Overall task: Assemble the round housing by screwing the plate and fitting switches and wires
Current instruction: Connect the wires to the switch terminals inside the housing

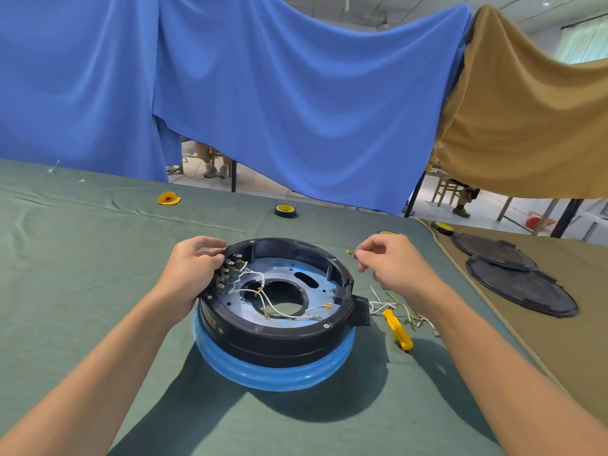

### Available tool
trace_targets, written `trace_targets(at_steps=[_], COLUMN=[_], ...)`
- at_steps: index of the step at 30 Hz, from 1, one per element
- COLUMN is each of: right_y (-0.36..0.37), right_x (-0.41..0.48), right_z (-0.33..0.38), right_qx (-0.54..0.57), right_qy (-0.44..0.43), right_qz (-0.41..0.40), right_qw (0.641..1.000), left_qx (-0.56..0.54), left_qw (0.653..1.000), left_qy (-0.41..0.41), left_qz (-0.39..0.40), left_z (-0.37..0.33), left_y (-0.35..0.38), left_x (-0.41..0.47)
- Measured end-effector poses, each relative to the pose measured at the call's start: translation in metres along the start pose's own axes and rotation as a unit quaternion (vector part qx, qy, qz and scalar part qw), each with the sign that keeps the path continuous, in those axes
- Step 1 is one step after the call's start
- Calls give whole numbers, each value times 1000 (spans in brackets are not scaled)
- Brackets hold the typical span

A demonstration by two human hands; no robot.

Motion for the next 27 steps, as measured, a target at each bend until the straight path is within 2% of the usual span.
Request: trace_targets(at_steps=[4, 9, 15, 21, 27], right_y=[46, 104, 144, 153, 160], right_x=[-6, -2, 3, 9, 3], right_z=[54, 83, 79, 73, 73], right_qx=[138, 169, 154, 115, 128], right_qy=[-11, 36, 103, 102, 115], right_qz=[134, 228, 256, 260, 249], right_qw=[981, 958, 949, 953, 953], left_qx=[-23, -42, -30, -42, -30], left_qw=[1000, 999, 998, 997, 996], left_qy=[-1, 20, 58, 65, 83], left_qz=[12, 13, -6, 3, -11], left_z=[2, 2, 1, 0, -2], left_y=[0, 0, -1, -2, -3], left_x=[0, -1, -1, -1, -3])
Point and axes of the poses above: each hand's wrist, its own x-axis towards the middle knuckle, its own y-axis out of the palm, z = x × y, the point moved 9 cm from there along x, towards the middle knuckle, and after that the axes turned 1 degree about -x, right-handed, at the moved point
